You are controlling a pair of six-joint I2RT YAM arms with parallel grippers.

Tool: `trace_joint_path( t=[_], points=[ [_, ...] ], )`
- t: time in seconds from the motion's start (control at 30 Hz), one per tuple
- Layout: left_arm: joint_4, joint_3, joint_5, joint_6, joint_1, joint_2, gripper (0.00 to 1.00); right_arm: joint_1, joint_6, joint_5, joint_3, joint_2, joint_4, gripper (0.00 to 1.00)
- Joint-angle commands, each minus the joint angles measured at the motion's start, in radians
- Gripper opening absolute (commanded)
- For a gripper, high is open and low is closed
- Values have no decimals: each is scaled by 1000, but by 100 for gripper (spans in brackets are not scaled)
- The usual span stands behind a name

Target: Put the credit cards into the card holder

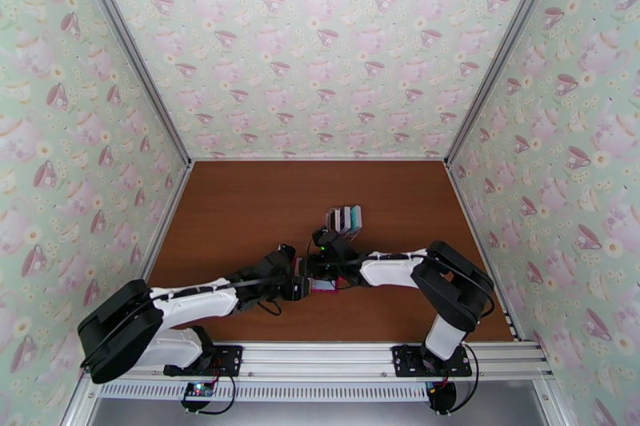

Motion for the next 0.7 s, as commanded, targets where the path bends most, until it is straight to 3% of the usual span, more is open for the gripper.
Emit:
trace_joint_path(
  t=[0.0,0.43,0.67],
  points=[
    [-89,33,-30,23,-2,-41,67,-4,15,1,-6,25,-22,49],
    [-231,90,-86,66,34,-177,70,-4,-28,-40,27,-94,-76,55],
    [-212,130,-84,105,75,-128,72,-6,-100,78,94,-169,-279,55]
  ],
)
